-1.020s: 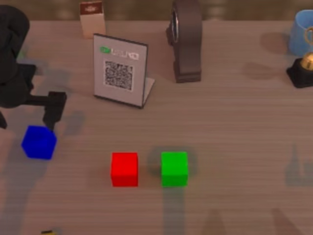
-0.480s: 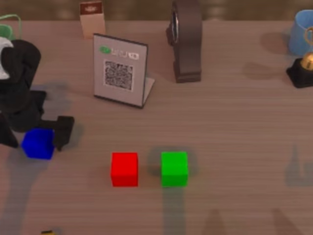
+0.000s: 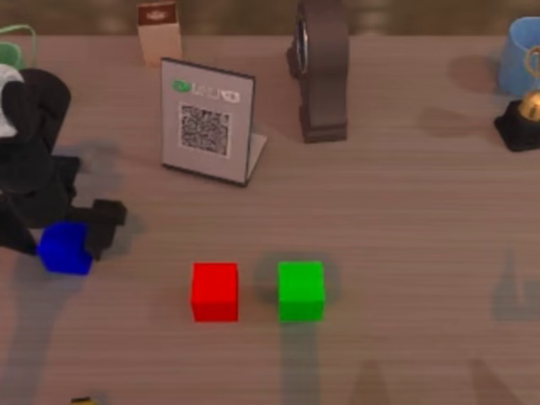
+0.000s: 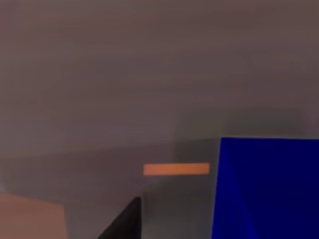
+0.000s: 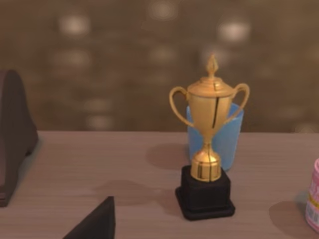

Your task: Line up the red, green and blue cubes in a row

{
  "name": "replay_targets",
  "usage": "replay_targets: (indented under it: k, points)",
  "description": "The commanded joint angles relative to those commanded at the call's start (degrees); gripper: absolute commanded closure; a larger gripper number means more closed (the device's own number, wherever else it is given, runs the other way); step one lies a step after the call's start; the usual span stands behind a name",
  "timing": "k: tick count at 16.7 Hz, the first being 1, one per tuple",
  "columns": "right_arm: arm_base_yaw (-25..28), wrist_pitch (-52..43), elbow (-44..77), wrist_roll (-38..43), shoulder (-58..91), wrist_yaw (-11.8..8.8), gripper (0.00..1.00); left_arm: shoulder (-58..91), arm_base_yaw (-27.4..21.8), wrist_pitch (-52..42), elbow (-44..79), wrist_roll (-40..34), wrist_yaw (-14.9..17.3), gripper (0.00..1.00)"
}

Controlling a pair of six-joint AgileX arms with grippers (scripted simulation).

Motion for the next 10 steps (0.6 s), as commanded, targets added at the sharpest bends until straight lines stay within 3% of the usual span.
replay_targets:
  k: [8, 10]
  points:
    - [0.0, 0.0, 0.0, 0.0, 0.0, 0.0, 0.00, 0.0, 0.0, 0.0, 0.0, 0.0, 0.0, 0.98]
    - [0.0, 0.0, 0.0, 0.0, 0.0, 0.0, 0.00, 0.0, 0.0, 0.0, 0.0, 0.0, 0.0, 1.00]
